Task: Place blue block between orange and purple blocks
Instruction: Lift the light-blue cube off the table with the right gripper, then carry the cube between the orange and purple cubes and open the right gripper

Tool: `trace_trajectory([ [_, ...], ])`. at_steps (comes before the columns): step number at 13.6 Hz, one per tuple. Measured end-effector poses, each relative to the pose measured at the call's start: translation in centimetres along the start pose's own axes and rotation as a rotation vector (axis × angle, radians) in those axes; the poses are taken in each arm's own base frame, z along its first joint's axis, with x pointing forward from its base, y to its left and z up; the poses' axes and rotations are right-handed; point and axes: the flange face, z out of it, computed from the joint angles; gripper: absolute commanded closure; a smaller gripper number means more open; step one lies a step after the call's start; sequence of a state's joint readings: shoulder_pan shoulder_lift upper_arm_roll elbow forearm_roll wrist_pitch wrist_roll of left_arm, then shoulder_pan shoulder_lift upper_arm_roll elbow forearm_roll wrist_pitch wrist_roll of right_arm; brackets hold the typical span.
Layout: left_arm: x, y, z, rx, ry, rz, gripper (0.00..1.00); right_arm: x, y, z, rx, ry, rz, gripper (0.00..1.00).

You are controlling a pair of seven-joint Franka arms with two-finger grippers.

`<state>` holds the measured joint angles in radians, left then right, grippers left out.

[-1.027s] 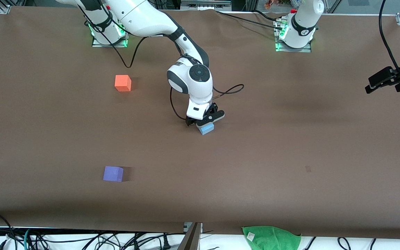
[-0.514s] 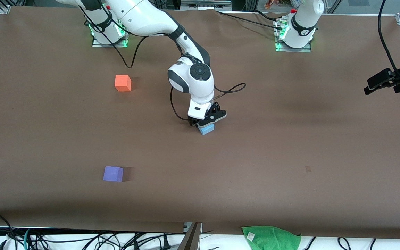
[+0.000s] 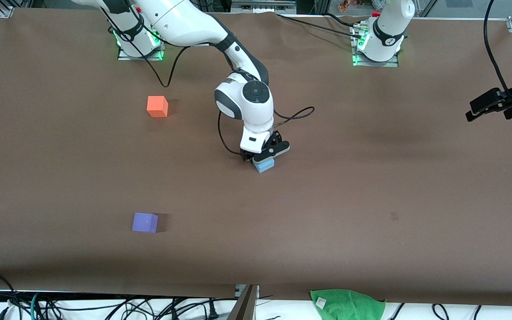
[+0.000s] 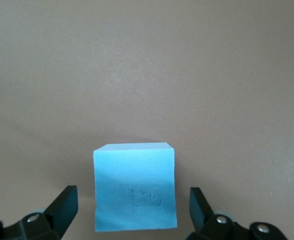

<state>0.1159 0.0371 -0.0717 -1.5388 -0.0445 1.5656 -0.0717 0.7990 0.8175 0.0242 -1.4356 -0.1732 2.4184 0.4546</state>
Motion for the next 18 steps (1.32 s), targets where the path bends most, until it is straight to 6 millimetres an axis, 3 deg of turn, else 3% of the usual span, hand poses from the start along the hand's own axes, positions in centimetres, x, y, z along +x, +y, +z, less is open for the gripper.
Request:
trace_trajectory([
  [5, 0.1, 0.3, 0.3, 0.000, -0.006, 0.005, 0.00, -0.1, -0.1, 1.1, 0.011, 0.018, -0.001, 0.01],
  [6, 0.2, 0.3, 0.4, 0.000, -0.008, 0.006, 0.00, -0.2, -0.1, 1.5, 0.013, 0.020, -0.002, 0.22],
  [7, 0.2, 0.3, 0.5, 0.000, -0.009, 0.005, 0.00, -0.3, 0.0, 2.0, 0.015, 0.024, -0.001, 0.53],
  [8, 0.2, 0.3, 0.5, 0.000, -0.009, 0.005, 0.00, -0.3, 0.1, 2.4, 0.016, 0.032, 0.000, 0.69],
  [13, 0.2, 0.3, 0.5, 0.000, -0.009, 0.006, 0.00, 0.9, 1.7, 2.0, 0.006, 0.051, 0.021, 0.69],
  [16, 0.2, 0.4, 0.5, 0.000, -0.009, 0.006, 0.00, 2.5, 7.0, -1.5, -0.060, -0.043, 0.083, 0.69],
  [18, 0.2, 0.4, 0.5, 0.000, -0.009, 0.007, 0.00, 3.3, 12.6, -4.8, -0.079, -0.111, 0.144, 0.69],
])
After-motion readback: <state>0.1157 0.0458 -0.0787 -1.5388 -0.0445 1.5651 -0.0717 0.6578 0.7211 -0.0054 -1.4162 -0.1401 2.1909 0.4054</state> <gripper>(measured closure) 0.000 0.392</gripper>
